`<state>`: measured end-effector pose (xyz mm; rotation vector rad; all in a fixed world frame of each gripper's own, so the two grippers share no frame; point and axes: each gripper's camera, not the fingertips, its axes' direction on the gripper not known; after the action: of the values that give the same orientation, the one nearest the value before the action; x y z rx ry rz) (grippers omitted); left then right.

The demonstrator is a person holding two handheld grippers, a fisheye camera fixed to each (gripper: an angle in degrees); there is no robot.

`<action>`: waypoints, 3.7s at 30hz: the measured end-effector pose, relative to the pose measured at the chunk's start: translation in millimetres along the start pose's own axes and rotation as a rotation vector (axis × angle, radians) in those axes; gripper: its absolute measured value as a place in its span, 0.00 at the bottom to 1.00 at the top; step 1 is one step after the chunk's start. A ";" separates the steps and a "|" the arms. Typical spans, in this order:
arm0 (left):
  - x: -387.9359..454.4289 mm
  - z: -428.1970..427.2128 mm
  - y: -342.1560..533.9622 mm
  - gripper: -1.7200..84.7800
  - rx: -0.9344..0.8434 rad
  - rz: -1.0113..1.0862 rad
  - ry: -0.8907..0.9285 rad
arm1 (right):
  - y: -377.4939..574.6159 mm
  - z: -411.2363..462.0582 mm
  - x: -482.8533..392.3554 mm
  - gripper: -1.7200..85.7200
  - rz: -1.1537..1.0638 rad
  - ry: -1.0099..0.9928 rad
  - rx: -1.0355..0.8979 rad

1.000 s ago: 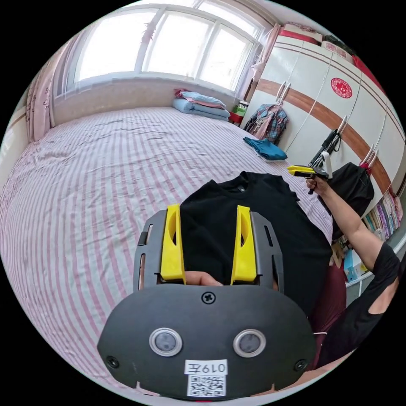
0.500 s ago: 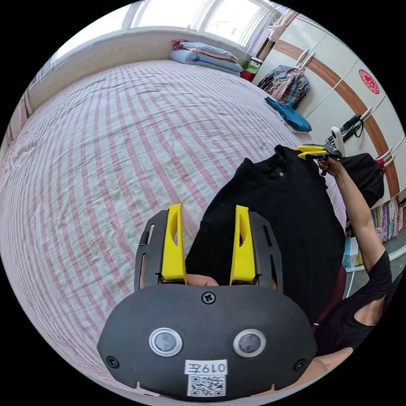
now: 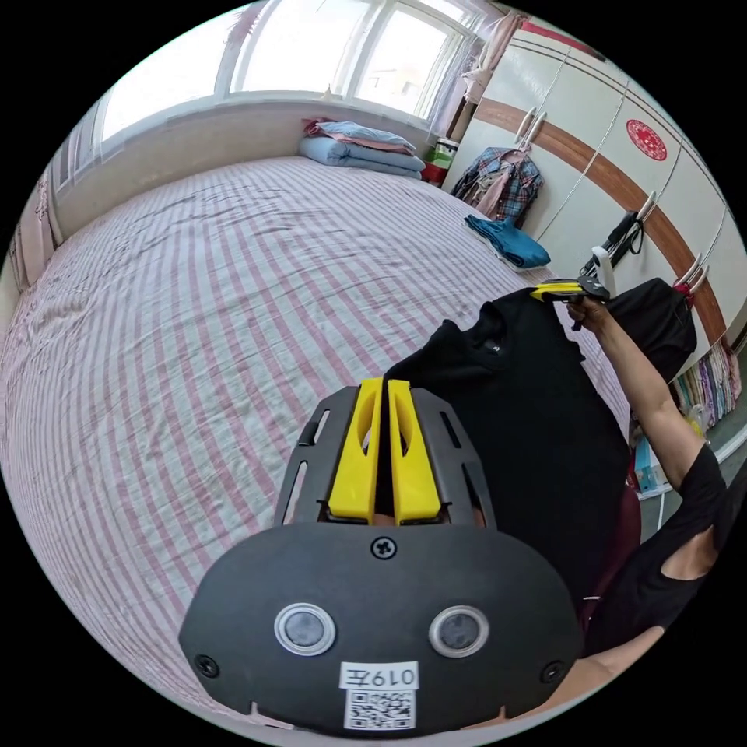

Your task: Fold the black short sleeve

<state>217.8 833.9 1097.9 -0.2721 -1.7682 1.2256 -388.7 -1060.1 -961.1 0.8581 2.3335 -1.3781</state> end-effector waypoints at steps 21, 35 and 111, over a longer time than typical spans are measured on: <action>66.8 35.2 -6.2 0.14 0.031 -0.177 -0.342 | -6.3 61.9 -46.6 0.09 0.214 0.319 0.058; 214.4 -87.9 195.2 0.16 0.338 -0.157 -0.120 | 195.2 -93.4 -167.8 0.02 0.121 0.113 0.432; 853.9 12.0 587.8 0.03 -0.032 0.501 -0.418 | 509.0 32.3 -713.0 0.01 -0.431 0.599 0.200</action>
<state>-431.8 1641.9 1093.8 -0.5319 -2.1562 1.7041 483.6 -1147.5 -951.6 0.9654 3.0083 -1.7338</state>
